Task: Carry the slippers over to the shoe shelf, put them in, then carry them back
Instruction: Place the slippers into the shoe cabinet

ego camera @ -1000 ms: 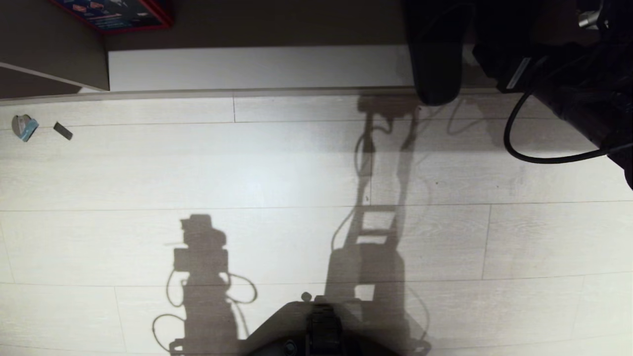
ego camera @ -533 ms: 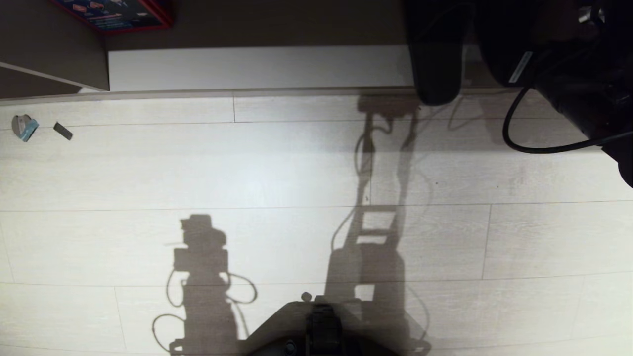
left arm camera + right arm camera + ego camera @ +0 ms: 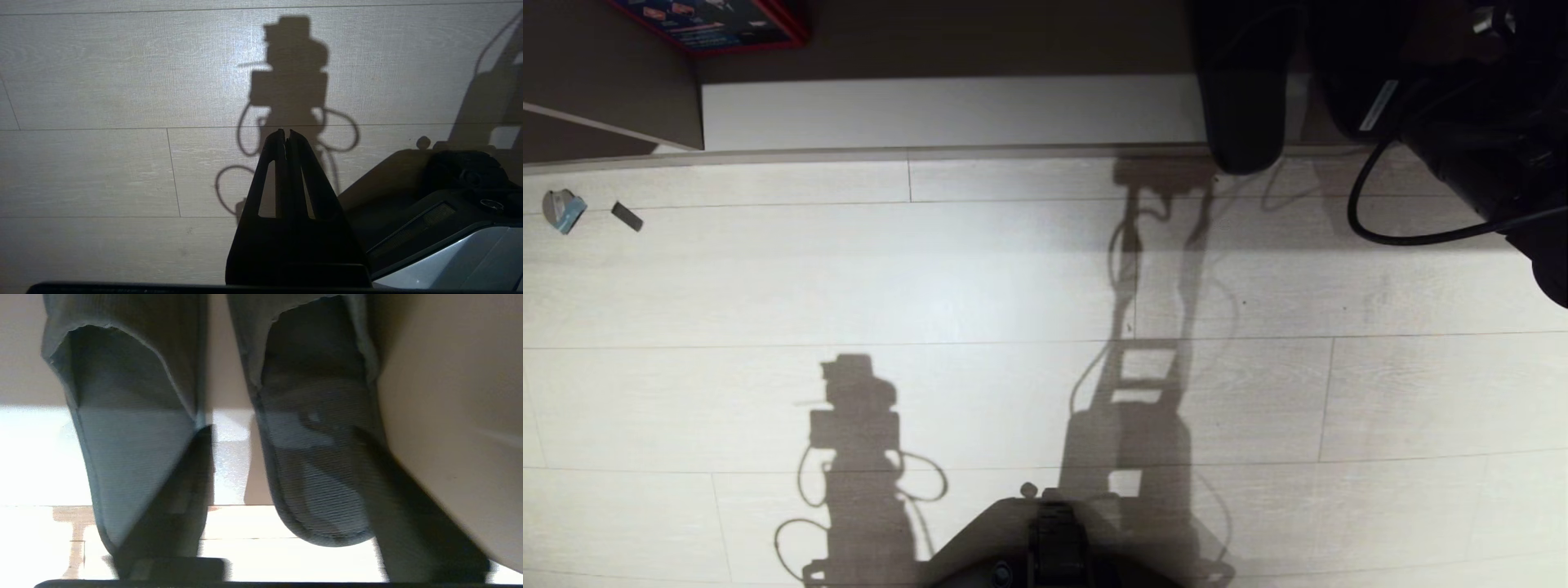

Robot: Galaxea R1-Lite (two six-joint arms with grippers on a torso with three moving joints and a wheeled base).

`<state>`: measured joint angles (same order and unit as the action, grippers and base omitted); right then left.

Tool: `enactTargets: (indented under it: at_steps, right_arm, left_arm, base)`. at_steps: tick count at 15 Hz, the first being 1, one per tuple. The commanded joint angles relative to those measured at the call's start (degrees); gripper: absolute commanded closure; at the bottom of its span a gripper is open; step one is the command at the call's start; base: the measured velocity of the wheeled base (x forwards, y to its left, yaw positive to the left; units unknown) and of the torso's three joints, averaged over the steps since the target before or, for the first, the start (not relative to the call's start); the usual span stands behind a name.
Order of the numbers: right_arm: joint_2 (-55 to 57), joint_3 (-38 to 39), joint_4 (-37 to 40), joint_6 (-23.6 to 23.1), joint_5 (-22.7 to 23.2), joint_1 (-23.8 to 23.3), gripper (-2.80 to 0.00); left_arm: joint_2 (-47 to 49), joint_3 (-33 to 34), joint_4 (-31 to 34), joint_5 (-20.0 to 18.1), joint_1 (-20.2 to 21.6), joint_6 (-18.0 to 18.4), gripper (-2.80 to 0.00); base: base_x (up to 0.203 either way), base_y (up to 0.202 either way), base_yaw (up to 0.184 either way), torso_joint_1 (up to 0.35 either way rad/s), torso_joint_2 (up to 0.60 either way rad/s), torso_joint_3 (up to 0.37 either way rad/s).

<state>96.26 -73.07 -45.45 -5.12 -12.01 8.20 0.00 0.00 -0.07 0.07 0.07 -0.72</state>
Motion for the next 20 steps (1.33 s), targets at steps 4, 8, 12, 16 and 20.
enactTargets:
  at_steps: [4, 8, 12, 16, 20]
  right_arm:
    - [0.67, 0.20, -0.26, -0.73, -0.46, -2.64, 0.00]
    - [4.53, 3.13, -7.62, -0.65, -0.18, -4.51, 0.00]
    - [7.36, 3.53, -9.05, -0.53, 1.02, -3.94, 0.00]
    - [8.63, 5.24, -10.66, -0.29, 1.33, -3.30, 0.00]
    - [10.27, 4.98, -13.08, -0.42, 2.05, -2.18, 0.00]
  left_arm:
    - [0.00, 0.00, -0.02, 0.01, 0.01, 0.02, 0.00]
    - [0.00, 0.00, -0.02, 0.01, 0.01, 0.02, 0.00]
    - [0.00, 0.00, -0.02, 0.01, 0.01, 0.02, 0.00]
    - [0.00, 0.00, -0.02, 0.01, 0.01, 0.02, 0.00]
    - [0.00, 0.00, -0.02, 0.01, 0.01, 0.02, 0.00]
  base:
    - [0.000, 0.000, 0.000, 0.000, 0.00, 0.000]
    - [0.000, 0.000, 0.000, 0.000, 0.00, 0.000]
    - [0.000, 0.000, 0.000, 0.000, 0.00, 0.000]
    - [0.000, 0.000, 0.000, 0.000, 0.00, 0.000]
    - [0.000, 0.000, 0.000, 0.000, 0.00, 0.000]
